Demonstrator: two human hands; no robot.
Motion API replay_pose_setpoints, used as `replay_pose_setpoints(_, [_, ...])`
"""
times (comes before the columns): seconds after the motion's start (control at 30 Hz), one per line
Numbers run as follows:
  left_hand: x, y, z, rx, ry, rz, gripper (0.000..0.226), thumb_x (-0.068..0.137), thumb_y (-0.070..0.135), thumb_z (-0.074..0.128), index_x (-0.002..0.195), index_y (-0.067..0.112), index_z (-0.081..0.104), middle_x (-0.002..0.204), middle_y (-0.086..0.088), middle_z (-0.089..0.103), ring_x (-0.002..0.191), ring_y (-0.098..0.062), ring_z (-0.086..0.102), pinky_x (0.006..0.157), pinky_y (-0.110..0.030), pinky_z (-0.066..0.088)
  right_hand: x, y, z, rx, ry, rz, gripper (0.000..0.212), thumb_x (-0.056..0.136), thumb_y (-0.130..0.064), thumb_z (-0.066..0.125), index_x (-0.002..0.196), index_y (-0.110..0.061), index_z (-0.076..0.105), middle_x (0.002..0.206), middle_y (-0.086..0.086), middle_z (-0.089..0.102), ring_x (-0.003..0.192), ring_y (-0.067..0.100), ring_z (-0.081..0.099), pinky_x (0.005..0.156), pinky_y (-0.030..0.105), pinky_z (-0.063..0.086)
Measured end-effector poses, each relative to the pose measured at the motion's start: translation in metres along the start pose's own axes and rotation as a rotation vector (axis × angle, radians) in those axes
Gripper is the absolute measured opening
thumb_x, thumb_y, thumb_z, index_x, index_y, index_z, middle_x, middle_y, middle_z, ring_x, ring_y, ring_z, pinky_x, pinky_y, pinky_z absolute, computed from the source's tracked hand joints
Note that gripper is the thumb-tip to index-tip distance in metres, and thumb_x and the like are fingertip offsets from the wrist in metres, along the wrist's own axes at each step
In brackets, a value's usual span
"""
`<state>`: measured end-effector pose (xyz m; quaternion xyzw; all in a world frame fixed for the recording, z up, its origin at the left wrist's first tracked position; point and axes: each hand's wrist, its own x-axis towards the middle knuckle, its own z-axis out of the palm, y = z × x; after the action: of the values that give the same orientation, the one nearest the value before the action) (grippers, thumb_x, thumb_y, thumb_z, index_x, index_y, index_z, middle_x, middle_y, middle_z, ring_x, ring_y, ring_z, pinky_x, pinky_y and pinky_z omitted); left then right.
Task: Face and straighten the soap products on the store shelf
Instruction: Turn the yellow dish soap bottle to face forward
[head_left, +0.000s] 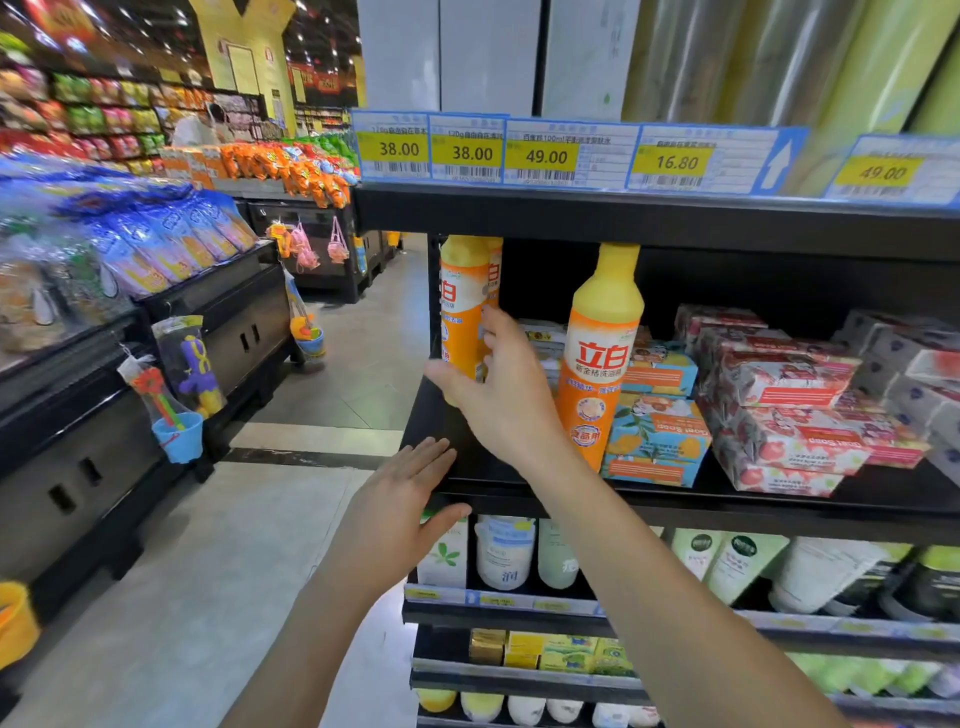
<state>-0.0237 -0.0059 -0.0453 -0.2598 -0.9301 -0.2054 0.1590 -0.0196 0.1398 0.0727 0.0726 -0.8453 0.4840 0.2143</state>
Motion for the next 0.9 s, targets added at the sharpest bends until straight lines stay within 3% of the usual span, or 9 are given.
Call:
replay_pose_setpoints(0.07, [0.0, -0.005, 0.001, -0.047, 0.012, 0.023, 0.07, 0.093, 0.064, 0.052, 0.146, 0.018, 0.056, 0.152, 0.002, 0.051, 0.145, -0.015, 0.043, 0.12, -0.032, 0.023, 0.022, 0.005, 0.016, -0.029, 0.072, 0.039, 0.08, 0.089, -0.028, 0.078, 0.155, -0.017, 0.033, 0.147, 0.007, 0.044, 0.136, 0.021, 0.044, 0.112, 0.036, 0.039])
replay_pose_setpoints(0.17, [-0.001, -0.007, 0.002, -0.128, 0.023, 0.028, 0.065, 0.092, 0.053, 0.064, 0.148, 0.02, 0.053, 0.154, 0.007, 0.046, 0.144, -0.001, 0.029, 0.121, -0.023, 0.016, 0.048, 0.014, 0.035, -0.038, 0.183, 0.099, 0.088, 0.088, -0.026, 0.08, 0.157, -0.012, 0.028, 0.154, 0.013, 0.036, 0.143, 0.028, 0.037, 0.117, 0.042, 0.034])
replay_pose_setpoints(0.3, [0.0, -0.007, 0.005, -0.169, 0.033, 0.028, 0.071, 0.09, 0.062, 0.052, 0.148, 0.022, 0.051, 0.154, 0.014, 0.039, 0.142, 0.008, 0.021, 0.119, -0.012, 0.003, 0.066, 0.024, 0.049, 0.023, 0.283, 0.154, 0.078, 0.089, -0.021, 0.079, 0.153, -0.01, 0.036, 0.149, 0.015, 0.041, 0.138, 0.03, 0.044, 0.115, 0.042, 0.038])
replay_pose_setpoints(0.4, [-0.001, -0.008, 0.006, -0.174, 0.022, 0.023, 0.071, 0.09, 0.062, 0.051, 0.15, 0.022, 0.049, 0.155, 0.012, 0.04, 0.144, 0.006, 0.022, 0.119, -0.012, 0.003, 0.073, 0.029, 0.052, 0.017, 0.32, 0.19, 0.066, 0.091, -0.022, 0.076, 0.147, -0.009, 0.043, 0.142, 0.015, 0.049, 0.131, 0.03, 0.051, 0.109, 0.042, 0.044])
replay_pose_setpoints(0.53, [-0.001, -0.007, 0.007, -0.176, 0.019, 0.019, 0.065, 0.094, 0.049, 0.064, 0.151, 0.023, 0.047, 0.157, 0.013, 0.037, 0.145, 0.005, 0.02, 0.118, -0.01, 0.001, 0.078, 0.033, 0.051, 0.044, 0.32, 0.202, 0.062, 0.091, -0.021, 0.076, 0.142, -0.01, 0.042, 0.141, 0.013, 0.054, 0.13, 0.03, 0.054, 0.105, 0.042, 0.046])
replay_pose_setpoints(0.63, [-0.001, -0.007, 0.009, -0.18, 0.011, 0.002, 0.064, 0.095, 0.047, 0.064, 0.152, 0.024, 0.045, 0.159, 0.012, 0.037, 0.146, 0.003, 0.02, 0.118, -0.009, -0.002, 0.08, 0.033, 0.049, 0.054, 0.306, 0.229, 0.058, 0.093, -0.02, 0.074, 0.141, -0.013, 0.041, 0.142, 0.01, 0.055, 0.131, 0.031, 0.055, 0.105, 0.045, 0.047])
replay_pose_setpoints(0.8, [-0.001, -0.004, 0.009, -0.2, 0.024, -0.028, 0.065, 0.096, 0.047, 0.063, 0.154, 0.029, 0.04, 0.154, 0.024, 0.023, 0.145, 0.006, 0.012, 0.11, -0.002, -0.009, 0.08, 0.031, 0.043, 0.069, 0.269, 0.251, 0.055, 0.095, -0.02, 0.071, 0.14, -0.015, 0.041, 0.142, 0.008, 0.055, 0.133, 0.031, 0.054, 0.109, 0.05, 0.045])
replay_pose_setpoints(0.9, [-0.004, -0.001, 0.005, -0.323, 0.032, -0.091, 0.065, 0.094, 0.042, 0.07, 0.152, 0.034, 0.043, 0.157, 0.024, 0.031, 0.145, 0.007, 0.016, 0.121, -0.012, 0.007, 0.071, 0.026, 0.04, 0.123, 0.233, 0.253, 0.052, 0.095, -0.021, 0.072, 0.138, -0.017, 0.044, 0.139, 0.006, 0.057, 0.131, 0.029, 0.056, 0.109, 0.05, 0.046])
